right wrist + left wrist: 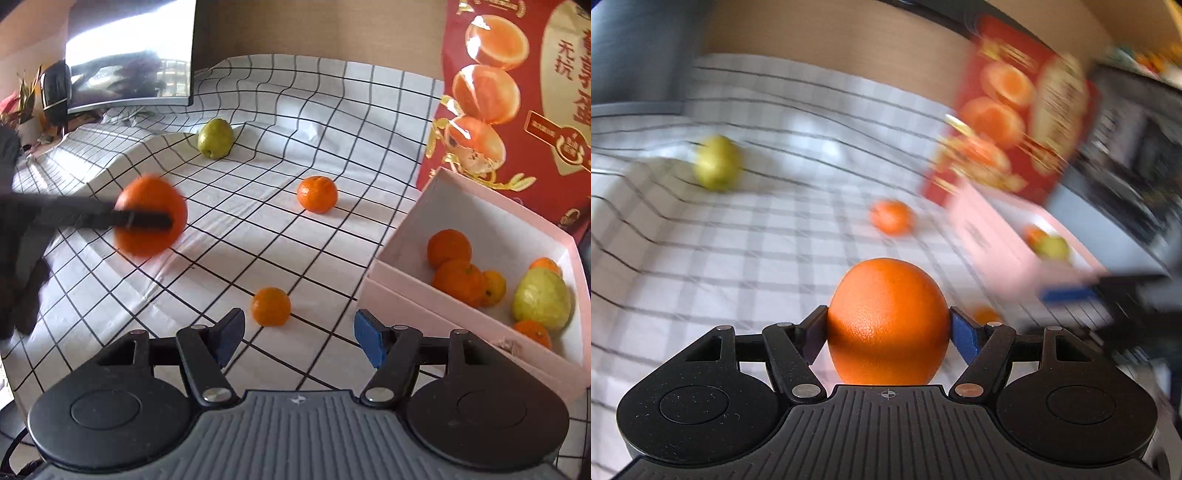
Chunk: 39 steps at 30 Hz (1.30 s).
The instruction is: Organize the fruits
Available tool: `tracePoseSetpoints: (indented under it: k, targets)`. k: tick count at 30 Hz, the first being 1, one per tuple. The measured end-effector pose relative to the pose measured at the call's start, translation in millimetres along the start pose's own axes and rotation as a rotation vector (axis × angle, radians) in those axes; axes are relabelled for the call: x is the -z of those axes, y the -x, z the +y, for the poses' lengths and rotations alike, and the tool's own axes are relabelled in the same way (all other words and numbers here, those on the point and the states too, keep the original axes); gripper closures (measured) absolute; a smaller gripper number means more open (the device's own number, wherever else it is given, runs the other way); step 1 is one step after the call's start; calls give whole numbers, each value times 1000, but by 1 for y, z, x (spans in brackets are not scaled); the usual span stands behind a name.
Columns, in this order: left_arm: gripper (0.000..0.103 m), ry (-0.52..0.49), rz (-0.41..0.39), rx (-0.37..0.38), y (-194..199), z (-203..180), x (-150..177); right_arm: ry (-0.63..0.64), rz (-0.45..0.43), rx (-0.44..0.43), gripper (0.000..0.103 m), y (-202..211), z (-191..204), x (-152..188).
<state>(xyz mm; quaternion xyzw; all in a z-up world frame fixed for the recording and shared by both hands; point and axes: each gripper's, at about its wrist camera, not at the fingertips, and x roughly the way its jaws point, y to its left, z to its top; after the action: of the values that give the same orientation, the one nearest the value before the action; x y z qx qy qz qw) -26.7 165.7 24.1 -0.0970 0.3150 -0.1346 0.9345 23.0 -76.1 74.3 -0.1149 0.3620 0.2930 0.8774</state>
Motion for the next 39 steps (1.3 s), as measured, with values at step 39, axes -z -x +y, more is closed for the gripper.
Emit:
tracePoseSetpoints:
  k: [39]
  targets:
    - [32, 280, -272, -4, 59, 63, -12, 123, -66, -25, 21, -89, 114, -50]
